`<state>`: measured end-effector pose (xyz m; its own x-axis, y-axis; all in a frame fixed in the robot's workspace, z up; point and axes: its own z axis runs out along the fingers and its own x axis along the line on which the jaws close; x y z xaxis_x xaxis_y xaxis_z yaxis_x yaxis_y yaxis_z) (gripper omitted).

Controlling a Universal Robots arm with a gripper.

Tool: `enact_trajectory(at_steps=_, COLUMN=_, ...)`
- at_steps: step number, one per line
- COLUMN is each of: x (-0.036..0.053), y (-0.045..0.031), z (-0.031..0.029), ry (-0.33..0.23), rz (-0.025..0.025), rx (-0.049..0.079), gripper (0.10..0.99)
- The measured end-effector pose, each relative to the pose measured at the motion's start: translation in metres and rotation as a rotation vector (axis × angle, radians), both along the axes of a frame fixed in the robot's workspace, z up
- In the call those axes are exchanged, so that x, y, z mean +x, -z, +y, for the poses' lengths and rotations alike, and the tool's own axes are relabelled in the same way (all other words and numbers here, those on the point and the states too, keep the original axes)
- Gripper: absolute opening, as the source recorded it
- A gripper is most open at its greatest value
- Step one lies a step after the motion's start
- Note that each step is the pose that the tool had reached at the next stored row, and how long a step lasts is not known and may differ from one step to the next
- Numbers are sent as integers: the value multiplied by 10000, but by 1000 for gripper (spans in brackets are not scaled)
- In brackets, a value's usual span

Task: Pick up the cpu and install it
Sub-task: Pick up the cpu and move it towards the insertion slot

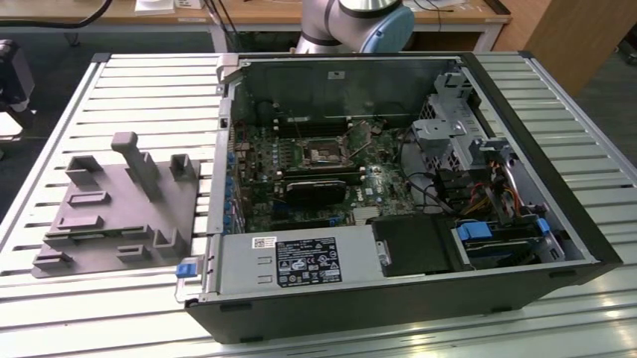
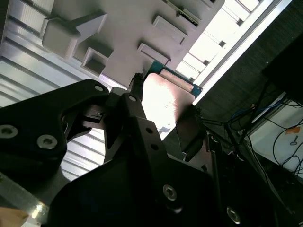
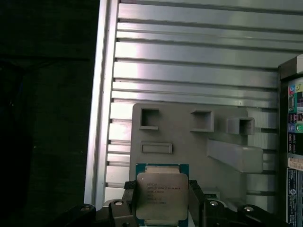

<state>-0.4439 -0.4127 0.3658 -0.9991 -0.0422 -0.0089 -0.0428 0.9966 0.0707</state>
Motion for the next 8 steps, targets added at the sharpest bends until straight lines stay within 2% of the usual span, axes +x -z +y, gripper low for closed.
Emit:
enact_trajectory(at_steps=4, x=0, y=-63, z=3, ry=0, rz=0, rx=0, gripper=529)
enact_trajectory(at_steps=8, x=0, y=-164, z=5, ry=0, rz=-1, rx=0, gripper=529)
